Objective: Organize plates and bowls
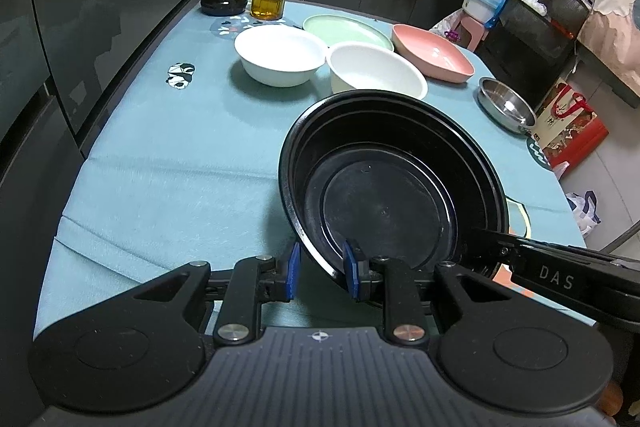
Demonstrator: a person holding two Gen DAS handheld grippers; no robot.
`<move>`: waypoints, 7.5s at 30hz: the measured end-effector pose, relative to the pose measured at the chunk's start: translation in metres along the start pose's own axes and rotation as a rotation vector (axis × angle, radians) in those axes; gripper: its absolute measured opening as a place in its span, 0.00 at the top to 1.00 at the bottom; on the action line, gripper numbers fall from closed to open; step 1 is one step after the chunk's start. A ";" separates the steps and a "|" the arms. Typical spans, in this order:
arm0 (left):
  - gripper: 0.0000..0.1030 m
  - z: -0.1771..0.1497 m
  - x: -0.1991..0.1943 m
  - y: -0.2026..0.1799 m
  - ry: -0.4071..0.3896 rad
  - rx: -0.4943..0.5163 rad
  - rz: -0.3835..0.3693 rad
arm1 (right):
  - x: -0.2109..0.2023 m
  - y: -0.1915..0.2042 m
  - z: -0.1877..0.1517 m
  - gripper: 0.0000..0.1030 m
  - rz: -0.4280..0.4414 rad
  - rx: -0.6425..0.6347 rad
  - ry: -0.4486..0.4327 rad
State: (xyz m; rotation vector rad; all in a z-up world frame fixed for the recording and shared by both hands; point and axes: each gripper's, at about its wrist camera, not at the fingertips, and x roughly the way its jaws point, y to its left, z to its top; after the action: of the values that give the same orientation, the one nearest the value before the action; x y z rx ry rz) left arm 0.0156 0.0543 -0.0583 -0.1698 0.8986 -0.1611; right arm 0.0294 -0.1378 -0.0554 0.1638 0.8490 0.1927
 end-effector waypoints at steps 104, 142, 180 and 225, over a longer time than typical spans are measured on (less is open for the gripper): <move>0.86 0.082 0.009 -0.021 -0.133 0.031 -0.064 | 0.011 0.015 0.079 0.92 0.033 -0.079 -0.116; 0.84 0.018 0.028 -0.014 0.083 0.076 -0.012 | 0.028 0.015 0.017 0.91 -0.002 -0.089 0.061; 0.76 0.062 0.000 0.021 -0.086 -0.025 0.037 | 0.019 0.003 0.056 0.74 0.004 -0.049 -0.054; 0.78 0.152 0.147 0.086 0.004 -0.221 0.008 | 0.176 0.061 0.153 0.72 0.058 -0.141 0.152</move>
State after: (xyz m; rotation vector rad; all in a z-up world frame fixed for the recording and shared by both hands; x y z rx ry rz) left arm 0.2311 0.1196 -0.0965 -0.3713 0.9204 -0.0548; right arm 0.2520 -0.0476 -0.0706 0.0418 0.9789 0.3211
